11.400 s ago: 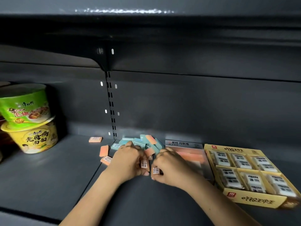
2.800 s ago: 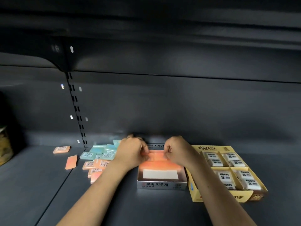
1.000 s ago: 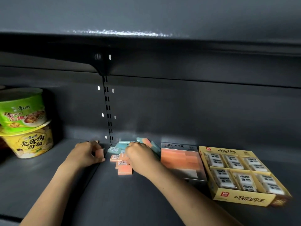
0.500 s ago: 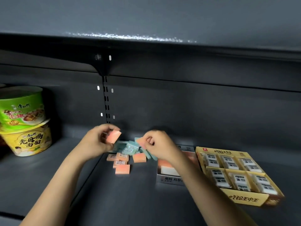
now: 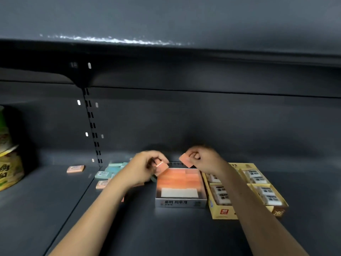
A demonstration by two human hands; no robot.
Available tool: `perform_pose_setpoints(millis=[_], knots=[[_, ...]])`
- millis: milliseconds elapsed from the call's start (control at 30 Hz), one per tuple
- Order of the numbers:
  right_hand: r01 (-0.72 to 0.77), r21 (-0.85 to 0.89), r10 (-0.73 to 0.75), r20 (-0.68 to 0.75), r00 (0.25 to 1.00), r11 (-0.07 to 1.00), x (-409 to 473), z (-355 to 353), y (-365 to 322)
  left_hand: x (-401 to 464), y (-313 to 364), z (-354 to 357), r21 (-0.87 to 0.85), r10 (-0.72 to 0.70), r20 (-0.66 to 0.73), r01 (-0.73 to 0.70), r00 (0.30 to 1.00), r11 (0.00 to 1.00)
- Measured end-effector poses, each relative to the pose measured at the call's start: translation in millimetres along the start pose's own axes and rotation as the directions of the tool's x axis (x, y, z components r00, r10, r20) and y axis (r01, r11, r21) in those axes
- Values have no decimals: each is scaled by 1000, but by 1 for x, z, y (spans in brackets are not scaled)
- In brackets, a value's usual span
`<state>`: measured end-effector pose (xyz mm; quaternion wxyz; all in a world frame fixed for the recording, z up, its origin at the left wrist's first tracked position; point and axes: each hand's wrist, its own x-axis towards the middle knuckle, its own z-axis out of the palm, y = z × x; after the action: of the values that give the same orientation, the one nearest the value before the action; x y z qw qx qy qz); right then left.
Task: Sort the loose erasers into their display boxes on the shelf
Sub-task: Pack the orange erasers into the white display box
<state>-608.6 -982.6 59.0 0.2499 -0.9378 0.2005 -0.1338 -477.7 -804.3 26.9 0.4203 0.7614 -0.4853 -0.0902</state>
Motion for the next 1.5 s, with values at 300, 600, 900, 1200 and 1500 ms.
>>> perform_pose_setpoints(millis=[300,600,900,1200,1500], knots=[[-5,-179,13,44,999,984,3,8,17,13,7,29,180,-69,86,52,994,982],[28,-305,-10,60,998,952,6,16,13,11,6,30,309,-92,60,69,994,948],[55,-503,-42,37,998,863,10,25,11,10,6,33,406,-62,5,54,998,912],[127,-453,-116,54,992,883,10,28,14,9,11,31,498,-42,27,23,999,867],[140,-362,-115,89,989,922,9,31,16,11,8,32,567,-71,25,44,997,822]])
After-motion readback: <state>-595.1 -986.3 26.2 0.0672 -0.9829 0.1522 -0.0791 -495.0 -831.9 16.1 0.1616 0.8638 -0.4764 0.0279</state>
